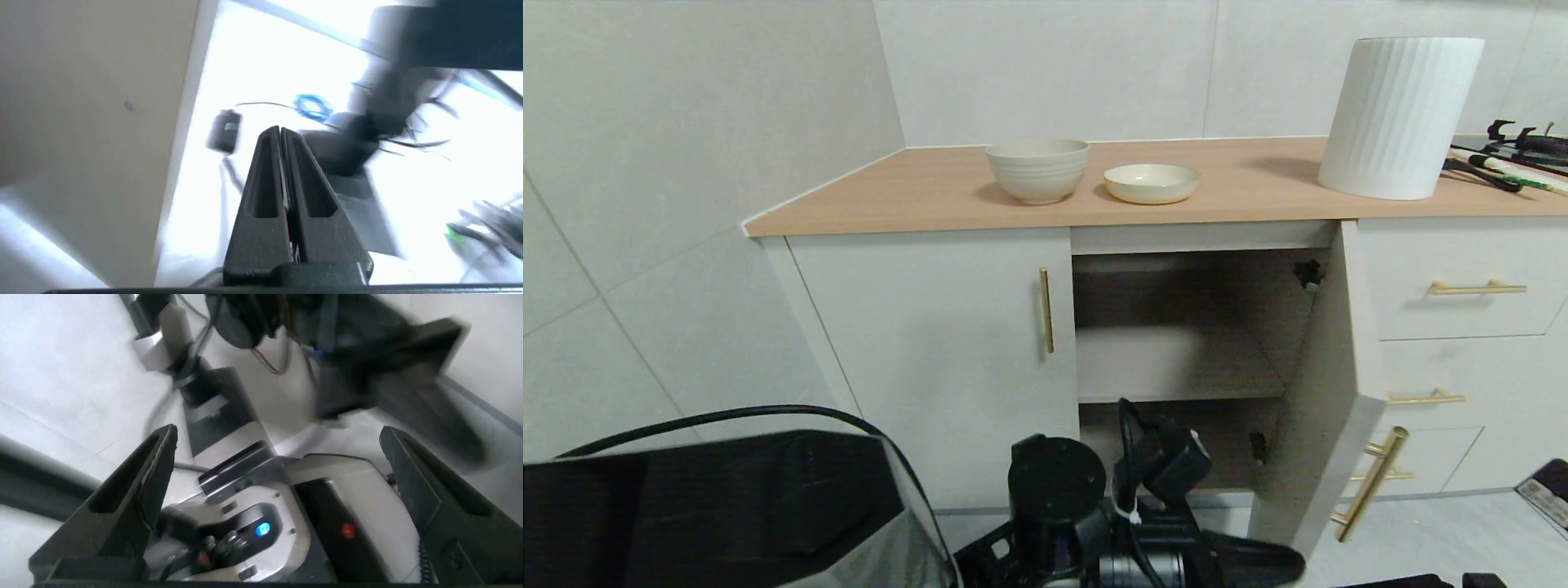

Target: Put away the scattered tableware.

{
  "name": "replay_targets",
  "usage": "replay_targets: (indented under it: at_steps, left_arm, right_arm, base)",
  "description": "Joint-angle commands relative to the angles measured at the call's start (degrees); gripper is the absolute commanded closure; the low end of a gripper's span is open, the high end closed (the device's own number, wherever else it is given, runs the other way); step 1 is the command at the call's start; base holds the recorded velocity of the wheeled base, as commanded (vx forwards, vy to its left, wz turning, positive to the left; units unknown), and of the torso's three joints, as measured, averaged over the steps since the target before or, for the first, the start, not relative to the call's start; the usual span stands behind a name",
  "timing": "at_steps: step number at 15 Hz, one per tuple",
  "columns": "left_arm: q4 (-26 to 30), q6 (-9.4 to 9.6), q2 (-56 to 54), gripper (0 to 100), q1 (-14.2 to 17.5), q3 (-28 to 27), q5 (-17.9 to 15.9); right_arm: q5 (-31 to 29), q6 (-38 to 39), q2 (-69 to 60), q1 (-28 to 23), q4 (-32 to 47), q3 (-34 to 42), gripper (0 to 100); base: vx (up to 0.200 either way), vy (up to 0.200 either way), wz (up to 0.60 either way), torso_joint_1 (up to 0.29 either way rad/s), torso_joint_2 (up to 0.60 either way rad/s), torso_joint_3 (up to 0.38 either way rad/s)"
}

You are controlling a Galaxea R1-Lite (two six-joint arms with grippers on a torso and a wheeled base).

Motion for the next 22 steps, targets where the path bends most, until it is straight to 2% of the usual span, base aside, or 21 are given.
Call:
replay_targets:
  at_steps: [1,6,8,11,12,13,14,15,16,17,19,20,22]
  left_arm:
    - [-1.4,-0.64,-4.2,100,0.5,2.4,0.1]
    - [-0.3,0.32,-3.7,100,9.4,1.2,0.4]
    - [3.5,3.05,-7.9,100,14.3,2.7,1.6]
    - [16.8,7.62,-18.1,100,20.4,4.5,4.1]
    - [20.5,8.58,-21.4,100,21.6,4.8,4.8]
    - [26.8,9.55,-27.2,100,23.3,5.3,5.6]
    - [29.9,9.55,-30.2,100,24.1,5.7,6.0]
    - [35.5,9.55,-35.4,100,25.9,6.3,6.2]
    - [37.8,9.55,-37.5,100,26.7,6.9,6.2]
    - [42.2,9.55,-42.0,100,28.8,8.2,6.7]
    - [46.0,9.46,-47.0,100,32.2,9.3,8.2]
    - [47.3,9.29,-48.8,0,34.1,9.4,8.7]
    - [49.6,9.2,-52.1,0,37.8,9.1,9.0]
  right_arm:
    - [0.4,0.0,-2.8,0.3,0.0,0.9,0]
    - [-3.5,0.0,-1.9,-0.3,0.0,0.2,0]
    - [-6.0,0.0,0.4,-3.5,0.0,-1.3,0]
    - [-14.9,0.0,5.2,-8.7,0.0,-4.2,0]
    - [-17.9,0.0,6.3,-9.2,0.0,-4.6,0]
    - [-22.2,-0.4,7.7,-9.9,0.0,-4.9,0]
    - [-23.9,-0.5,7.8,-9.9,0.0,-5.0,0]
    - [-26.0,-0.5,7.7,-9.9,0.0,-5.6,0]
    - [-26.4,-0.5,7.6,-10.0,0.1,-6.0,0]
    - [-26.5,-0.6,7.8,-10.0,0.9,-7.7,0]
    - [-26.5,-2.8,9.3,-10.1,5.6,-12.5,0]
    - [-26.5,-3.5,10.7,-10.5,8.3,-16.6,0]
    - [-26.5,-3.8,14.1,-11.1,12.3,-23.6,0]
  base:
    - [0.0,0.0,0.0,0.0,0.0,0.0]
    - [0.0,0.0,0.0,0.0,0.0,0.0]
    - [0.0,0.0,0.0,0.0,0.0,0.0]
    - [0.0,0.0,0.0,0.0,0.0,0.0]
    - [0.0,0.0,0.0,0.0,0.0,0.0]
    - [0.0,0.0,0.0,0.0,0.0,0.0]
    - [0.0,0.0,0.0,0.0,0.0,0.0]
    - [0.0,0.0,0.0,0.0,0.0,0.0]
    - [0.0,0.0,0.0,0.0,0.0,0.0]
    - [0.0,0.0,0.0,0.0,0.0,0.0]
    - [0.0,0.0,0.0,0.0,0.0,0.0]
    - [0.0,0.0,0.0,0.0,0.0,0.0]
    - [0.0,0.0,0.0,0.0,0.0,0.0]
